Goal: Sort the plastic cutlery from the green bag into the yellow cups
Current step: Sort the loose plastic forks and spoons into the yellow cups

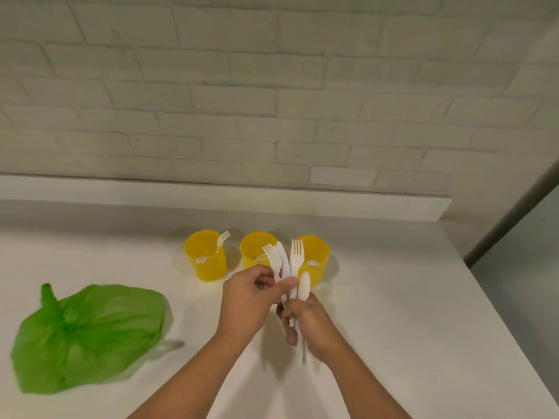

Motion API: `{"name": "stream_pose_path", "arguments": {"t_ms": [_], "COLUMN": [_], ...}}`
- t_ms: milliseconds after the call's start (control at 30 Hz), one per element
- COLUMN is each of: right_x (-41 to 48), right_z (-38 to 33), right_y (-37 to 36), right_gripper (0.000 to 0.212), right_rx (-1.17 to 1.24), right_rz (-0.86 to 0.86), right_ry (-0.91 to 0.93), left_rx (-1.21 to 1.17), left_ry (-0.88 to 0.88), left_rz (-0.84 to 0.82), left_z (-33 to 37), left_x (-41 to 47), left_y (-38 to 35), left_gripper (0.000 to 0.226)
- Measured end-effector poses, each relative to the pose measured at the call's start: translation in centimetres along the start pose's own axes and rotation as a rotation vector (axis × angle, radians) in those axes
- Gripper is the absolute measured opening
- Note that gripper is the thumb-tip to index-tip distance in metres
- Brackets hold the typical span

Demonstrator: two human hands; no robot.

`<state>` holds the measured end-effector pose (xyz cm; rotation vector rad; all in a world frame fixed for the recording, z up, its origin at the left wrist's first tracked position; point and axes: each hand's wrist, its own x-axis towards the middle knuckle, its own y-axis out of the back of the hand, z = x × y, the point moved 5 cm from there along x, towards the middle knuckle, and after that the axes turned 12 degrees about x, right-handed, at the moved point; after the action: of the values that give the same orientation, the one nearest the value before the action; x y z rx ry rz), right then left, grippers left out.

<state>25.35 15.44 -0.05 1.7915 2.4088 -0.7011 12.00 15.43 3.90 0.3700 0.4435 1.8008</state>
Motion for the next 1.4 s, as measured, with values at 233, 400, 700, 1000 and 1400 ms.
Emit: {"name": "stream_pose_path", "arguments": {"t_ms": [233,400,700,1000,1400], "right_x": [1.0,0.8,0.0,0.4,0.1], "right_z": [-0.6,-1.0,-0.7,-0.4,-1.5], "right_y": [0.9,1.1,1.8,4.0,0.7], "right_gripper": [0.053,0.043,0.029,0.031,0.040], "right_rx": [-0.157,-0.104,0.058,-0.204,0.061], "right_rz": [0.041,0.025,0.023,0.255,0.050], "right_ry": [0.046,0.034,-0.029,0.021,0.059], "left_rx": [0.049,0.079,-0.017,-0.072,-0.073], "left_ry": [0.001,-0.032,0.072,-0.010,-0.018], "left_rz": [0.049,0.041,-0.022,-0.016,0.172], "left_z": [1.1,1.6,0.5,0.1,-3.2], "left_x": [-0.2,0.1,0.7,2.3,4.8], "left_y": [-0.4,-0.9,-1.0,1.8,10.6], "left_gripper": [0.024,0.006,0.019,0.001,0.010]}}
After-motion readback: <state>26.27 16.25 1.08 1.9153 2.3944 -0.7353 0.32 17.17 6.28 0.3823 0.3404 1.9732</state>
